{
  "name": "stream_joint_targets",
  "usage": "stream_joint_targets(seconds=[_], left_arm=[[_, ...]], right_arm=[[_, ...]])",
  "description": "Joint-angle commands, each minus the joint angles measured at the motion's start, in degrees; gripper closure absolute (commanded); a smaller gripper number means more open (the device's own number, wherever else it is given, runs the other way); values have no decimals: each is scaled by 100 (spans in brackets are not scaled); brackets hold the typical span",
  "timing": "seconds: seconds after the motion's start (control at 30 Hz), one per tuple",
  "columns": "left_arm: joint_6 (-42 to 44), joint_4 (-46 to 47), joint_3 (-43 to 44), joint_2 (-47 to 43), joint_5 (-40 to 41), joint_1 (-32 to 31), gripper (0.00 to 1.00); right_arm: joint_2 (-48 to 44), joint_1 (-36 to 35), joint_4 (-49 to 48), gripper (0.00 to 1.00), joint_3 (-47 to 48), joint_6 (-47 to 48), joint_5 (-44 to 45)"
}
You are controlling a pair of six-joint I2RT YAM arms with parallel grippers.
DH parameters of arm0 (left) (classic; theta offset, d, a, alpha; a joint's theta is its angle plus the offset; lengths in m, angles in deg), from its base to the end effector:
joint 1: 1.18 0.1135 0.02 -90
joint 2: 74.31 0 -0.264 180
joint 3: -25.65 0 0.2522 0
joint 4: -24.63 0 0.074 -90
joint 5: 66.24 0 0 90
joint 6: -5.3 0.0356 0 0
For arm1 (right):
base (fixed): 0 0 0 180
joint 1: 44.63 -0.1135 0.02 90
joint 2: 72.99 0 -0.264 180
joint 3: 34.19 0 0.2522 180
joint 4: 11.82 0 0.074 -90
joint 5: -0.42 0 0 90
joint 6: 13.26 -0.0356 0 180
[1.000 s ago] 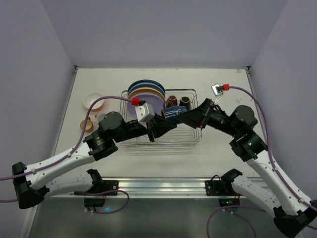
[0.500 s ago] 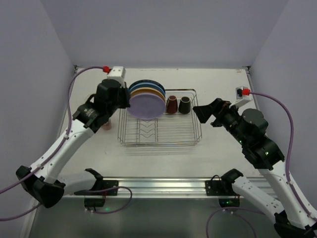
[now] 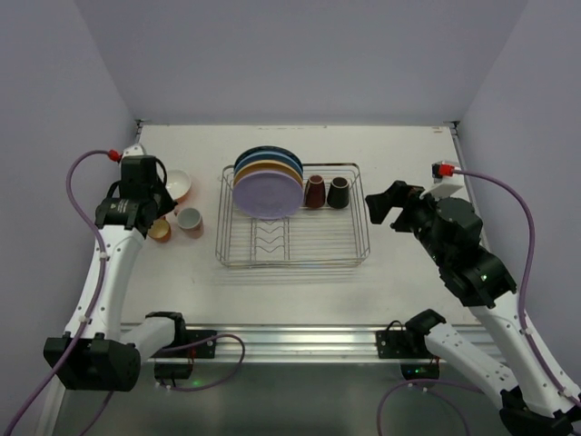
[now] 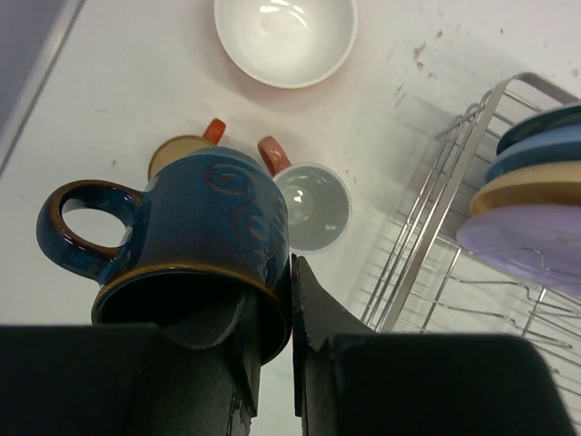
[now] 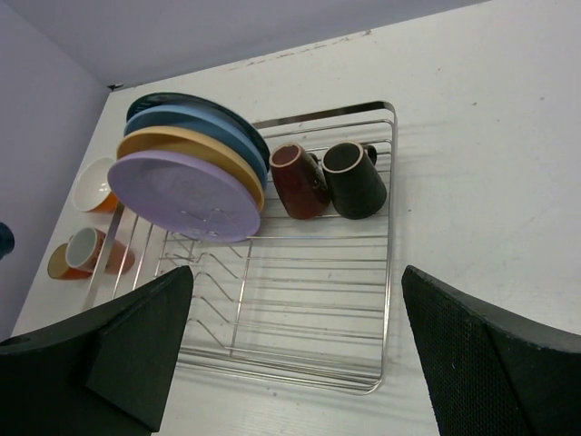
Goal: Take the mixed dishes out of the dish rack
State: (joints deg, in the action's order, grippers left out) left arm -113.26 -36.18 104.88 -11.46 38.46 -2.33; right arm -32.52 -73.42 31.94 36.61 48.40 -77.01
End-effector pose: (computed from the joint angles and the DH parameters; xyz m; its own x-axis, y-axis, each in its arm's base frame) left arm 0.2191 0.0046 0.3436 -0.5374 -0.4517 -0.7121 -0.4767 0.8593 -0.1854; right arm 0.1287 0.0619 0.3869 -0.3142 0.3560 -0.8801 -0.1538 0.8957 0.4172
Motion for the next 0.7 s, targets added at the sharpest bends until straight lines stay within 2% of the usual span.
stream_joint_targets(seconds=[0.0, 0.17, 0.33, 0.53, 0.67], left_arm=[[-212, -216, -262, -176, -459, 18, 100], [-457, -805, -579, -413, 235, 18, 100], [-765, -885, -922, -266, -256, 18, 100], [-1512, -1385, -1089, 560, 50, 79, 100], [-1504, -1158, -1195, 676, -11, 369, 100]], right_arm=[[-83, 32, -64, 1, -61, 232, 157], [-250, 23, -117, 1, -122, 250, -62], [-382, 32, -161, 1, -184, 259, -168], [-522, 32, -170, 1, -254, 259, -221], [-637, 32, -170, 1, -281, 285, -221]])
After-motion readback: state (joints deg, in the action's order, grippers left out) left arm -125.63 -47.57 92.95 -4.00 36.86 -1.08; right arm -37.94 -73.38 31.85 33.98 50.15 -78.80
